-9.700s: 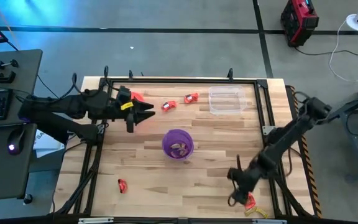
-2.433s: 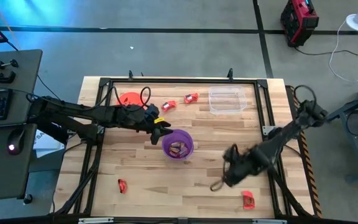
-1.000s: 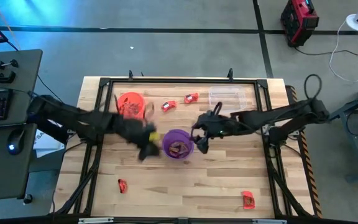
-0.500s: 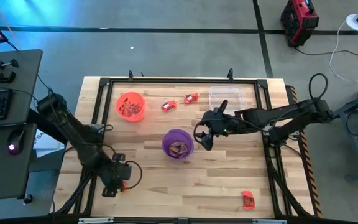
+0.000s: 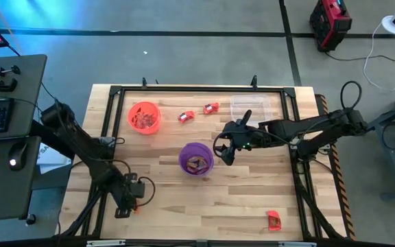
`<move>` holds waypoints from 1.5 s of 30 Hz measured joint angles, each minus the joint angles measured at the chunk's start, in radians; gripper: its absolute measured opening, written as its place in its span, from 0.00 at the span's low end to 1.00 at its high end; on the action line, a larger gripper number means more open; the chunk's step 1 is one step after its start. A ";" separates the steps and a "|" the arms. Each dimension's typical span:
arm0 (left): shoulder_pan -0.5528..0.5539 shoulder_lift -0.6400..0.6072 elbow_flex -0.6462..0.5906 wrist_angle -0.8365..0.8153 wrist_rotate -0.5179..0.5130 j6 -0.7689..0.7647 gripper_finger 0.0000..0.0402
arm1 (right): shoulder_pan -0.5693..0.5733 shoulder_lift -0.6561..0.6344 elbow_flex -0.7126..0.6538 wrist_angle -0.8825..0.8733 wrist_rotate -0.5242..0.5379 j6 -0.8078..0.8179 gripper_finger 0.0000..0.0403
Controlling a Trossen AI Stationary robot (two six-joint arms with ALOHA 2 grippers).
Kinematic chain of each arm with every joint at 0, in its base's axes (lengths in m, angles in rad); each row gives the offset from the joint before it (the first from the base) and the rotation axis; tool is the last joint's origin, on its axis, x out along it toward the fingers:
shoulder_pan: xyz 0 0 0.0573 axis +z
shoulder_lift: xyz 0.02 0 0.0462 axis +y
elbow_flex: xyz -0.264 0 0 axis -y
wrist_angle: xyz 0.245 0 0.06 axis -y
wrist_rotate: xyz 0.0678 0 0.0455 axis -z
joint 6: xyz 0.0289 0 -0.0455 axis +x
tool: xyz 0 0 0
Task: Sort candy by brand, put in halloween buckets
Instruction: Put the orange chocolate into the transparent bin
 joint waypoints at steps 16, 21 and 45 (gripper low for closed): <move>0.000 0.023 -0.017 -0.078 -0.011 -0.004 0.44 | 0.000 0.000 0.000 -0.002 -0.003 0.014 0.64; 0.000 0.051 -0.017 -0.071 0.006 0.013 0.30 | 0.000 0.000 0.000 -0.009 -0.003 0.013 0.64; 0.426 -0.437 0.233 -0.152 -0.377 0.362 0.00 | -0.002 -0.249 0.117 0.026 0.312 -0.061 0.64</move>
